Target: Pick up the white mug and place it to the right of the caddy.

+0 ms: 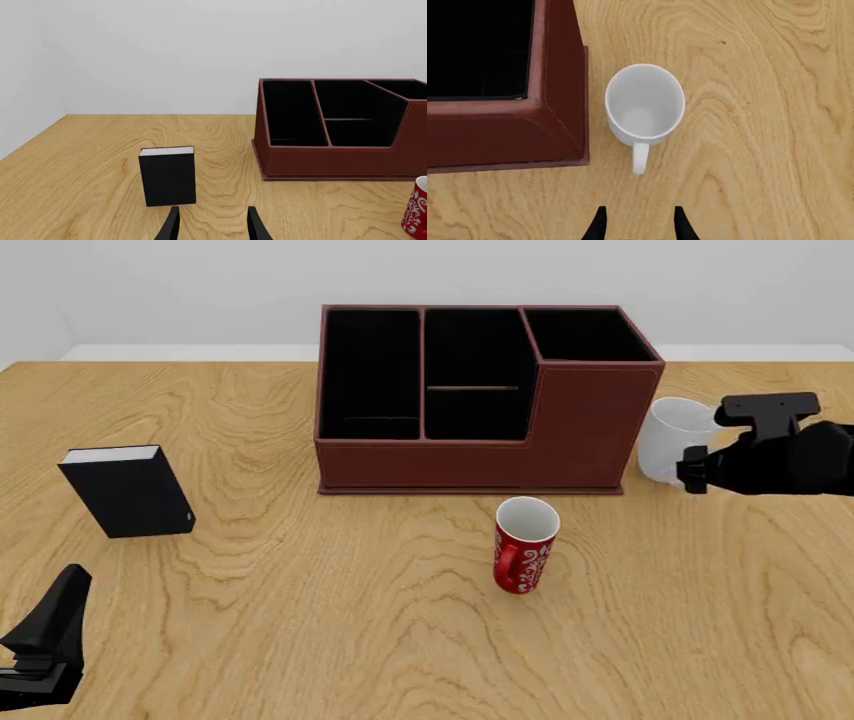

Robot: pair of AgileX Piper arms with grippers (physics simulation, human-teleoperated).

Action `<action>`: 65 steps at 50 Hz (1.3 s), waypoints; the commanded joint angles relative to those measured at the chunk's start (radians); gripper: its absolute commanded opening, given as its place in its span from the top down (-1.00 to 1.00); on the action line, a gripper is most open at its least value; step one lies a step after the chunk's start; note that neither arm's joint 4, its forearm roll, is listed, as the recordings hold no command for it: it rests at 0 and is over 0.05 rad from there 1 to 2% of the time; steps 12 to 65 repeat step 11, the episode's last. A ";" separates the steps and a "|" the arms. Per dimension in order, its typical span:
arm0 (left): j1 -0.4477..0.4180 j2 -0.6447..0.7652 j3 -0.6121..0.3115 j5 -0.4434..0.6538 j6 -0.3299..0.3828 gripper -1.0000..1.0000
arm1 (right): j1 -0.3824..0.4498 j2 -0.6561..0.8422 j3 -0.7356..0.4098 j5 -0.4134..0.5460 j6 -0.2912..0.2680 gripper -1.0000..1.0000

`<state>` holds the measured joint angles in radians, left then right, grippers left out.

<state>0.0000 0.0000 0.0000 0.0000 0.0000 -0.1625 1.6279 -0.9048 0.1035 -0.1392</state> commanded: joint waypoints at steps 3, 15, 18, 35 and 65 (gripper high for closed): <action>0.000 0.000 0.000 0.000 0.000 -1.00 | 0.002 -0.021 0.008 0.005 -0.005 -1.00; 0.000 0.000 0.000 0.000 0.000 -1.00 | 0.010 -0.051 0.015 0.016 -0.001 -1.00; 0.000 0.000 0.000 0.000 0.000 -1.00 | 0.010 -0.051 0.015 0.016 -0.001 -1.00; 0.000 0.000 0.000 0.000 0.000 -1.00 | 0.010 -0.051 0.015 0.016 -0.001 -1.00; 0.000 0.000 0.000 0.000 0.000 -1.00 | 0.010 -0.051 0.015 0.016 -0.001 -1.00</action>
